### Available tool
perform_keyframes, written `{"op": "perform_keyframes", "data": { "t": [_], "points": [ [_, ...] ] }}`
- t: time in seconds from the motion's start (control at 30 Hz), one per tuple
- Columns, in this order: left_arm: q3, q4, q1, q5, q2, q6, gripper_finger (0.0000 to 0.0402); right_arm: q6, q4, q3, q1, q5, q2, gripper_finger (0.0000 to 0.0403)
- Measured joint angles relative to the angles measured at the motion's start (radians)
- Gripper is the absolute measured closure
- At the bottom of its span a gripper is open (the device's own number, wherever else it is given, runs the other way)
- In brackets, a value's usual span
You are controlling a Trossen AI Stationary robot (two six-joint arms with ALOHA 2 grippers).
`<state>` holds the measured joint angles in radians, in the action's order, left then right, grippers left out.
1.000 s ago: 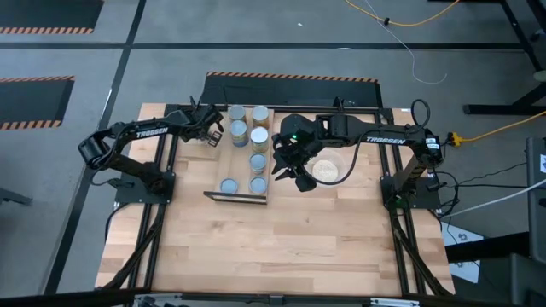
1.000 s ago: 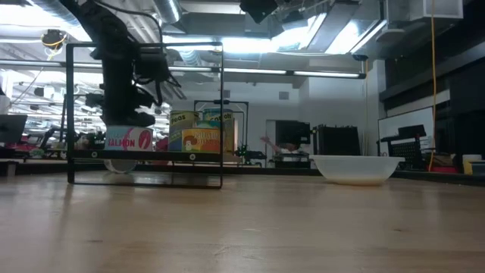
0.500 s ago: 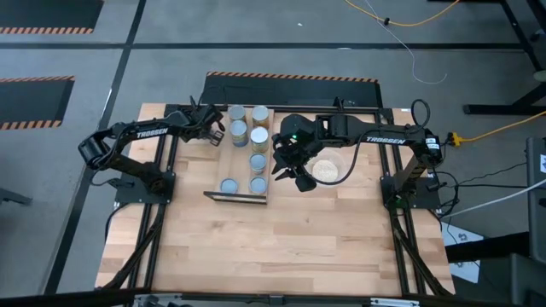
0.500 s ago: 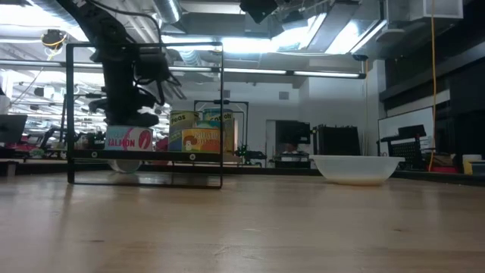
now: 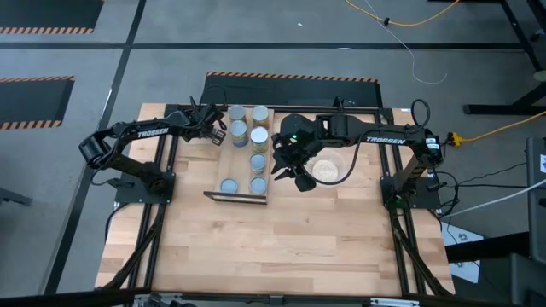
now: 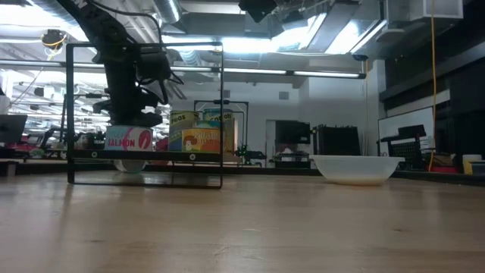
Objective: Pick and place cans onto a shelf
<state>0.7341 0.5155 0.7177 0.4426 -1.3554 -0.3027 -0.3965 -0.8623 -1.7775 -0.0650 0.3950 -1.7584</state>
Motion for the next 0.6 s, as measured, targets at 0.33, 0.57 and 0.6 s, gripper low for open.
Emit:
{"op": "perform_keyframes", "data": {
  "t": [0.33, 0.57, 0.6],
  "points": [
    [0.004, -0.022, -0.002, -0.021, -0.042, 0.002, 0.0402, 0.0, 0.0, 0.0, 0.0, 0.0, 0.0, 0.0304],
    [0.004, -0.016, -0.036, -0.027, -0.042, 0.042, 0.0402, 0.0, 0.0, 0.0, 0.0, 0.0, 0.0, 0.0304],
    [0.003, -0.015, -0.042, -0.027, -0.042, 0.048, 0.0402, 0.0, 0.0, 0.0, 0.0, 0.0, 0.0, 0.0304]
  ]
}}
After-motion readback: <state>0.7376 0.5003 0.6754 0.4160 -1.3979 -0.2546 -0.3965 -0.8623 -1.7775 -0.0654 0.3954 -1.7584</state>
